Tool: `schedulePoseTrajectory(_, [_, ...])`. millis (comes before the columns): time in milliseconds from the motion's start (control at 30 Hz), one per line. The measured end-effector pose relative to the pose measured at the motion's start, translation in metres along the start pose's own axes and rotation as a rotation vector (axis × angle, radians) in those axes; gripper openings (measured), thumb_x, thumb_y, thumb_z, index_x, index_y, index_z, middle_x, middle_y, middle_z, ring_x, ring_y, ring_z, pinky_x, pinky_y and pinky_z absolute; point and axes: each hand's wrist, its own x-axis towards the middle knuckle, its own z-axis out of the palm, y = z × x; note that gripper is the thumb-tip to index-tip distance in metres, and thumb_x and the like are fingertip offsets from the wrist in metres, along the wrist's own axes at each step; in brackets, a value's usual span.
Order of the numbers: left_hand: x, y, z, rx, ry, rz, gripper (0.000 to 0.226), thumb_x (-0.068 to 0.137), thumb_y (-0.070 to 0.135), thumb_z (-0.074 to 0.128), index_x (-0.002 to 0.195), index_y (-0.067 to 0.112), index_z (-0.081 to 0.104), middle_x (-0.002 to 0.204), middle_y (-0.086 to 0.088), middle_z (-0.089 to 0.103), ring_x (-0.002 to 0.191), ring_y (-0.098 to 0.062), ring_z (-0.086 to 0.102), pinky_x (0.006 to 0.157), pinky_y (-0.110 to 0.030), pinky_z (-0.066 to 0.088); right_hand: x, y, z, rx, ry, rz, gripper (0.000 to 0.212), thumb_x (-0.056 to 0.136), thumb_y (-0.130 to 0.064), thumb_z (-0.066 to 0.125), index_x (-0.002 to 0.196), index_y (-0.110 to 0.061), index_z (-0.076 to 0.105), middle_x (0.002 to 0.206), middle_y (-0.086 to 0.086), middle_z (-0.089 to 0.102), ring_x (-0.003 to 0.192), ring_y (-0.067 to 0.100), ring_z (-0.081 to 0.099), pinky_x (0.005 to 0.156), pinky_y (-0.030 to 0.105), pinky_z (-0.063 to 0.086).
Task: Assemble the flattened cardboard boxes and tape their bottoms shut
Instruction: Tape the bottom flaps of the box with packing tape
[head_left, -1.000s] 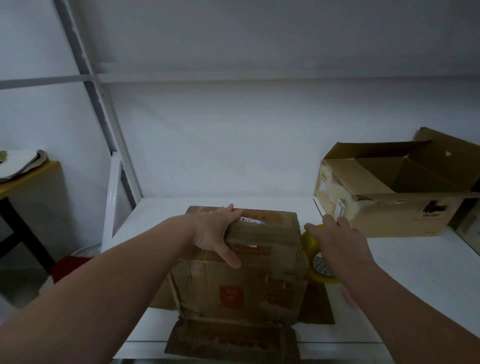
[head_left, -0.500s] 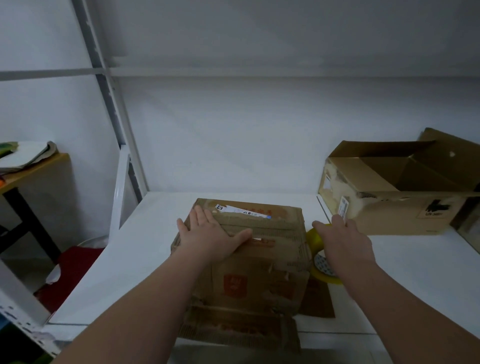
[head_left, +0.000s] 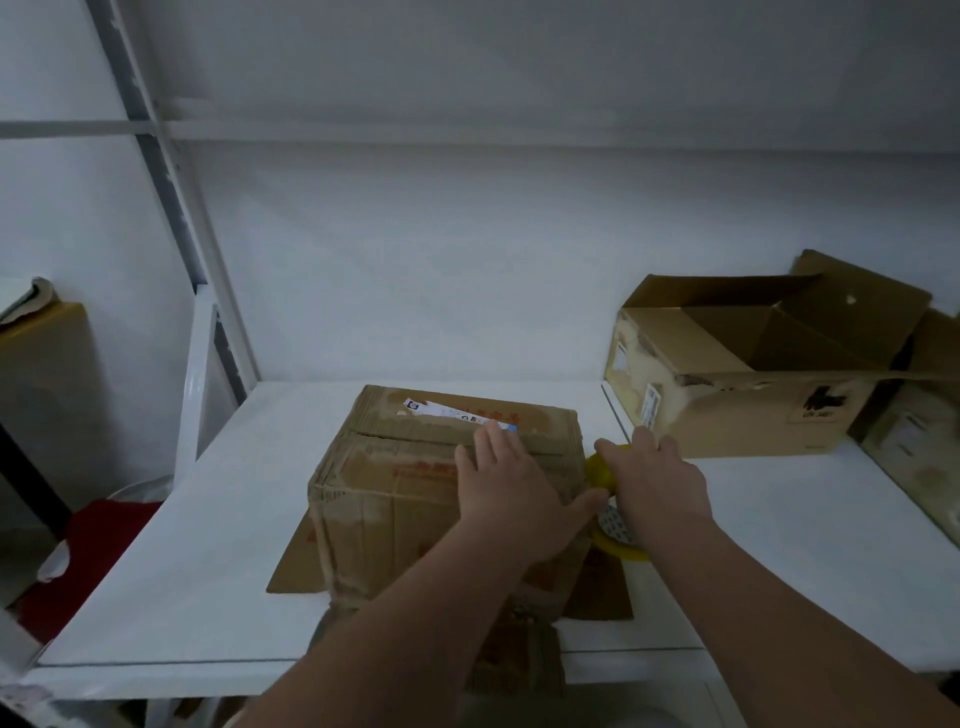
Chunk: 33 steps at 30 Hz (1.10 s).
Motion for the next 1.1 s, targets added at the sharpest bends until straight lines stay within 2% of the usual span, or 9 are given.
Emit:
schedulePoseTrajectory(167, [-0.003, 0.025, 0.002, 0.045, 0.012, 0.167, 0.094, 0.089, 0.071, 0.024, 0.152, 0.008, -0.008, 0.159, -0.015, -0.014, 0.146, -0.029, -0.013, 0.117, -0.054, -0.004, -0.010, 0.010, -0.003, 0.000, -0.061, 0.006, 0.064, 0.086, -0.030, 0.065, 0.138, -0.030, 0.029, 0.130, 0.009, 0.037, 0.120, 0.028, 0.041, 0.084, 0.035, 0.047])
schedulePoseTrajectory(367, [-0.003, -0.020, -0.012, 0.039, -0.052, 0.342, 0.080, 0.094, 0.045, 0.040, 0.153, 0.014, -0.004, 0.161, -0.005, -0.010, 0.147, -0.018, -0.009, 0.115, -0.056, -0.001, -0.016, 0.003, -0.009, 0.014, -0.042, -0.176, 0.061, 0.086, -0.014, 0.059, 0.139, -0.025, 0.030, 0.126, 0.006, 0.040, 0.115, 0.025, 0.045, 0.079, 0.031, 0.043])
schedulePoseTrajectory(500, [-0.001, -0.062, -0.027, 0.138, -0.119, 0.399, 0.073, 0.095, 0.031, 0.044, 0.153, 0.022, 0.001, 0.161, 0.004, -0.007, 0.148, -0.016, -0.001, 0.115, -0.061, 0.004, -0.023, -0.021, -0.006, 0.266, -0.099, -0.268, 0.046, 0.085, -0.032, 0.060, 0.126, -0.021, 0.043, 0.114, 0.003, 0.047, 0.100, 0.024, 0.055, 0.072, 0.029, 0.039])
schedulePoseTrajectory(600, [0.000, -0.091, -0.037, 0.144, -0.189, 0.398, 0.071, 0.096, 0.017, 0.043, 0.152, 0.034, 0.003, 0.160, 0.010, -0.006, 0.148, -0.020, -0.002, 0.114, -0.062, 0.004, -0.024, -0.048, -0.005, 0.545, -0.263, -0.257, 0.059, 0.077, -0.044, 0.069, 0.127, -0.023, 0.045, 0.117, 0.001, 0.053, 0.103, 0.020, 0.054, 0.080, 0.031, 0.048])
schedulePoseTrajectory(733, [0.000, -0.125, -0.041, 0.126, -0.203, 0.398, 0.075, 0.097, 0.004, 0.042, 0.146, 0.051, 0.011, 0.160, 0.015, -0.006, 0.147, -0.022, -0.010, 0.115, -0.061, -0.001, -0.036, -0.086, -0.010, 0.978, -0.570, -0.195, 0.076, 0.070, -0.044, 0.080, 0.133, -0.025, 0.042, 0.129, -0.003, 0.051, 0.114, 0.019, 0.052, 0.095, 0.037, 0.049])
schedulePoseTrajectory(867, [-0.001, -0.137, -0.038, 0.227, -0.093, 0.406, 0.082, 0.095, 0.001, 0.047, 0.145, 0.054, 0.011, 0.159, 0.019, -0.002, 0.148, -0.019, -0.006, 0.115, -0.054, 0.004, -0.042, -0.116, -0.005, 1.169, -0.588, -0.095, 0.085, 0.055, -0.049, 0.085, 0.127, -0.027, 0.046, 0.124, -0.003, 0.055, 0.111, 0.021, 0.054, 0.096, 0.044, 0.047])
schedulePoseTrajectory(967, [0.000, -0.139, -0.023, 0.205, 0.094, 0.376, 0.066, 0.098, 0.014, 0.044, 0.147, 0.049, 0.016, 0.159, 0.014, 0.005, 0.148, -0.021, -0.002, 0.115, -0.050, 0.017, -0.044, -0.131, -0.003, 1.264, -0.498, 0.022, 0.082, 0.052, -0.053, 0.085, 0.121, -0.025, 0.050, 0.119, -0.004, 0.057, 0.108, 0.019, 0.054, 0.095, 0.043, 0.048])
schedulePoseTrajectory(1033, [-0.004, -0.139, -0.005, -0.006, 0.347, 0.298, 0.049, 0.097, 0.025, 0.044, 0.142, 0.041, 0.036, 0.151, 0.005, 0.026, 0.142, -0.025, 0.021, 0.108, -0.040, 0.032, -0.046, -0.136, -0.005, 1.250, -0.447, 0.052, 0.077, 0.054, -0.058, 0.083, 0.115, -0.025, 0.050, 0.115, -0.004, 0.056, 0.106, 0.018, 0.053, 0.093, 0.041, 0.048])
schedulePoseTrajectory(1100, [-0.013, -0.137, 0.011, -0.421, 0.558, 0.054, 0.035, 0.096, 0.028, 0.047, 0.130, 0.031, 0.055, 0.127, -0.001, 0.049, 0.116, -0.020, 0.049, 0.091, -0.029, 0.044, -0.049, -0.138, -0.006, 1.255, -0.439, 0.043, 0.071, 0.058, -0.057, 0.082, 0.113, -0.027, 0.049, 0.114, -0.006, 0.055, 0.106, 0.018, 0.053, 0.093, 0.040, 0.048])
